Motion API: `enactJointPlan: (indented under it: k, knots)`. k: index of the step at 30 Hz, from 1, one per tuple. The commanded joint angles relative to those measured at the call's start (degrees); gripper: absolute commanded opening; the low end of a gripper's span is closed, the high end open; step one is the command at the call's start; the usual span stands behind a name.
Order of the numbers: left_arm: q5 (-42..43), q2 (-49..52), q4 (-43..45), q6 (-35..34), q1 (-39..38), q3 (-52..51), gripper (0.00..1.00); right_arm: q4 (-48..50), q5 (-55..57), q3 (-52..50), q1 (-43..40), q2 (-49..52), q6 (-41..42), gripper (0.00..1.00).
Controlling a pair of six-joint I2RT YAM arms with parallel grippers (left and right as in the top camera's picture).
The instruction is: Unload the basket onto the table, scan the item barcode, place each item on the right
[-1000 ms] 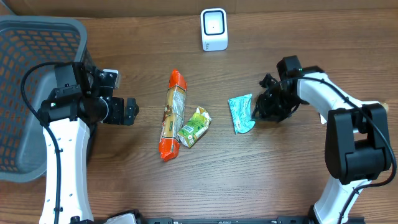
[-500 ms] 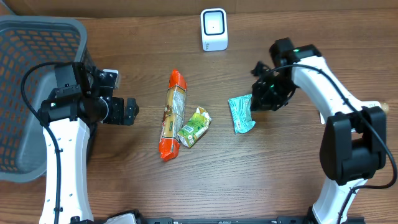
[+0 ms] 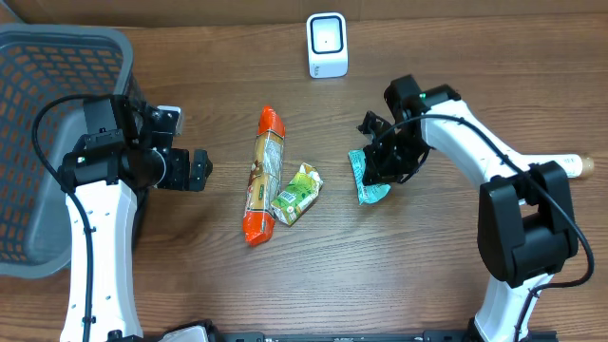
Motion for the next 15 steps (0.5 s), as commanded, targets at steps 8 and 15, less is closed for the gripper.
enactJointPlan:
  k: [8, 15]
  knots:
    - [0.6, 0.2, 0.0, 1.1, -0.2, 1.0, 0.99, 20.2, 5.3, -13.5, -0.2, 0.2, 6.4, 0.04]
    - [0.7, 0.2, 0.0, 1.1, -0.2, 1.0, 1.00, 25.1, 6.1, -17.4, -3.5, 0.3, 6.3, 0.05]
